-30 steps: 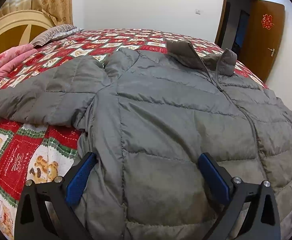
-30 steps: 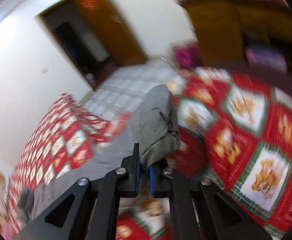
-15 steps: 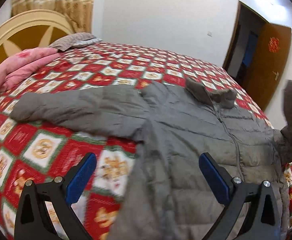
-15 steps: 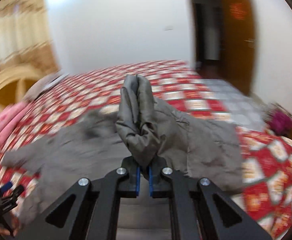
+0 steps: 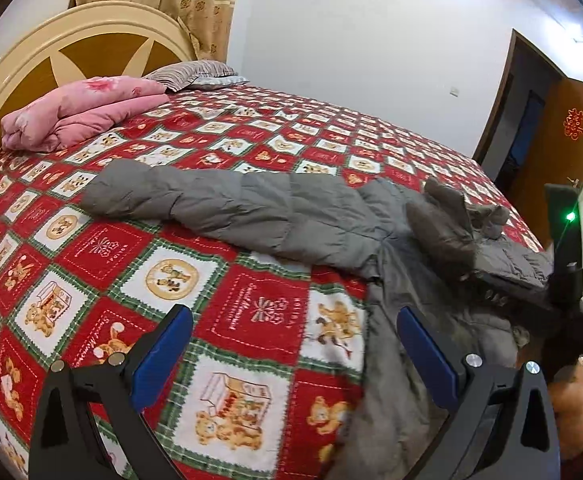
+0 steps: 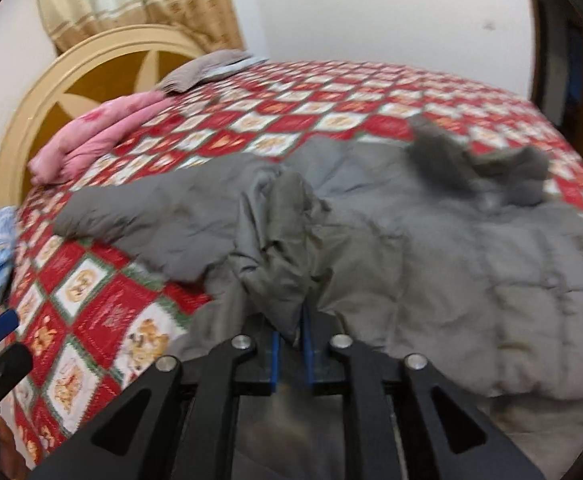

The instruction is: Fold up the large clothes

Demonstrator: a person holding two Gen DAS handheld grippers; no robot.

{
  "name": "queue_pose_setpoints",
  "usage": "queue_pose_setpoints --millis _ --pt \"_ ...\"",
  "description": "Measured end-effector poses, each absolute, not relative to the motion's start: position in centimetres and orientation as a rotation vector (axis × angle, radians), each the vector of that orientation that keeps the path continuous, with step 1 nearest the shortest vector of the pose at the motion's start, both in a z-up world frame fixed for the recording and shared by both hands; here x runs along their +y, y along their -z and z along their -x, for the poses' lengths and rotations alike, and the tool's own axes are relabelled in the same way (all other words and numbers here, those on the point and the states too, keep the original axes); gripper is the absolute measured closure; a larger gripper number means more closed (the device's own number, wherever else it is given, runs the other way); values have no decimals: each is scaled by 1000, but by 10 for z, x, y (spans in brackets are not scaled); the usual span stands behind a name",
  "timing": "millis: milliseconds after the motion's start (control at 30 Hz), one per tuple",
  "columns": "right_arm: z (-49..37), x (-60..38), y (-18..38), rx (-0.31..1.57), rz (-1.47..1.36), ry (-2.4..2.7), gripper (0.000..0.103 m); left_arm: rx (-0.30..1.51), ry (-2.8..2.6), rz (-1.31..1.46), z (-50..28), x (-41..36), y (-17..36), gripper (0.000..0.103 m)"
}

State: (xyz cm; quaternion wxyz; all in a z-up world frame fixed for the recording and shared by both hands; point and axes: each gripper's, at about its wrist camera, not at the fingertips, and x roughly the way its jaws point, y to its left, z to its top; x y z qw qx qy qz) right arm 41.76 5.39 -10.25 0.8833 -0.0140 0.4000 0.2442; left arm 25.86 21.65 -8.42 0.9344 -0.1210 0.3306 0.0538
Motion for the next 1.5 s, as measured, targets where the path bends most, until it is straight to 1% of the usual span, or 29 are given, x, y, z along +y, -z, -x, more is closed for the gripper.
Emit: queue_pose_setpoints --millis 33,67,167,200,233,267,300,367,400,433,500,600,700,767,833,900,967,1067,1100,1133,1200,1267,1367,1433,1467,1500 --pt "-419 58 107 857 30 -549 61 681 -111 251 -261 217 85 1" --pt "-419 63 107 871 14 -590 51 687 -108 255 -263 216 86 1" --pt "-403 43 82 775 -82 -644 35 702 -72 260 -272 211 85 1" --pt "-396 32 69 742 -89 -651 22 704 -57 255 -276 206 83 1" --pt "-391 21 58 711 -99 -661 19 704 -45 248 -279 201 81 1" --pt "-384 2 46 667 -108 -667 19 702 -31 237 -282 196 78 1" --pt "-380 -10 39 639 -100 -638 23 698 -19 217 -287 188 75 1" --pt "-380 -42 30 624 -48 -504 56 697 -12 161 -300 169 66 1" --pt "-383 -57 30 634 -27 -442 92 701 -11 144 -306 161 64 1" --pt "-389 -79 34 657 -14 -368 96 707 -4 131 -314 153 62 1" --pt "-404 -123 44 697 -66 -240 95 714 7 102 -334 137 60 1" --pt "-432 -173 61 747 -134 -66 86 740 -33 28 -372 110 67 1" --pt "-457 -202 92 839 -221 -4 86 783 -70 -9 -403 88 85 1" --pt "-462 -219 114 903 -277 7 88 812 -128 -51 -418 79 99 1" --pt "-460 -232 136 941 -325 16 99 847 -164 -57 -431 78 116 1" --pt "-454 -242 148 925 -361 21 103 877 -185 -31 -440 82 131 1" --pt "-453 -249 150 910 -417 0 103 904 -192 15 -449 90 148 1" --pt "-456 -246 141 933 -392 -1 103 918 -180 48 -453 92 159 1" --pt "-455 -248 130 901 -390 11 100 914 -183 49 -452 92 158 1" --pt "-454 -251 117 846 -389 18 91 914 -184 44 -452 91 159 1" --pt "-458 -256 93 757 -357 50 90 910 -186 43 -452 89 159 1" --pt "-480 -253 86 763 -330 68 88 911 -186 41 -451 89 159 1" --pt "-512 -251 108 840 -324 93 88 909 -185 42 -450 89 159 1" --pt "-528 -255 137 906 -334 118 92 909 -184 44 -451 89 159 1" --pt "-526 -258 148 911 -348 109 94 908 -181 49 -450 89 158 1" --pt "-521 -261 153 852 -343 95 95 907 -180 53 -450 89 159 1"
